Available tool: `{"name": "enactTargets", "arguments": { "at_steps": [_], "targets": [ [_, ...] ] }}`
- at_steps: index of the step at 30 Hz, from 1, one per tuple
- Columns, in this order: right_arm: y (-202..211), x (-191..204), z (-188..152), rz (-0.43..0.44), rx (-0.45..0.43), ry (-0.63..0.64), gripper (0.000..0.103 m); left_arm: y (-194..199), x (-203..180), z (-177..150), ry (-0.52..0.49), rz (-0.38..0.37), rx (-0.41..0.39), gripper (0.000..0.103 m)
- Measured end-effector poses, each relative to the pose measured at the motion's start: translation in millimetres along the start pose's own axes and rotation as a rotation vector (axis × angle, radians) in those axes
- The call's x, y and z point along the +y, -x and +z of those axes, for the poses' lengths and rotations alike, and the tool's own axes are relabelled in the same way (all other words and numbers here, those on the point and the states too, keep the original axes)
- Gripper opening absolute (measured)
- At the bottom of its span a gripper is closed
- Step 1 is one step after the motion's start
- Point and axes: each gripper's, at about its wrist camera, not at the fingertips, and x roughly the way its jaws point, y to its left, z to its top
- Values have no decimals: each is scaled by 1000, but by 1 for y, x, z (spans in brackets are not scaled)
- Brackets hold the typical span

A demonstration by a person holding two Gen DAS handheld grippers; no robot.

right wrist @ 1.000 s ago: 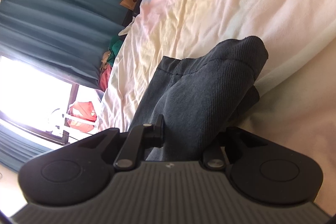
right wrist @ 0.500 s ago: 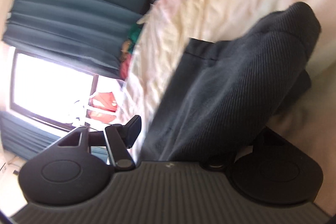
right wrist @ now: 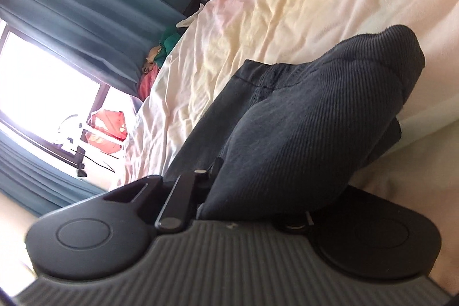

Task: Fold clothes

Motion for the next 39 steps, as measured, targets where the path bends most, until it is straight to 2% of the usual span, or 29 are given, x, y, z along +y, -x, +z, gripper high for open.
{"name": "enactTargets", "arguments": {
  "at_steps": [5,10,16,19,21,24,28,29,33,37,39],
  "targets": [
    [18,43,-5,-46,-100,236,19,2,3,6,-6,-11,20,102],
    [44,124,-24,-47,-241,525,19,10,14,16,32,-57,22,101],
    [78,231,-105,55,-379,985,19,38,30,30,70,-126,-53,101],
    [88,270,-162,127,-388,1141,19,51,42,34,87,-139,-99,101],
    [90,285,-206,180,-367,1239,19,60,55,36,114,-130,-128,101],
    [83,288,-272,246,-288,1361,19,69,77,37,151,-106,-156,101],
    [59,266,-357,265,-103,1534,18,75,100,36,197,-57,-167,101],
    [56,260,-367,261,-78,1555,18,76,103,35,208,-60,-169,101],
    [46,242,-392,230,-30,1603,19,80,108,34,241,-90,-194,101],
    [51,256,-376,252,32,1561,21,79,99,32,244,-155,-215,101],
    [55,263,-369,263,107,1566,27,75,93,30,246,-199,-208,101]
  ]
}}
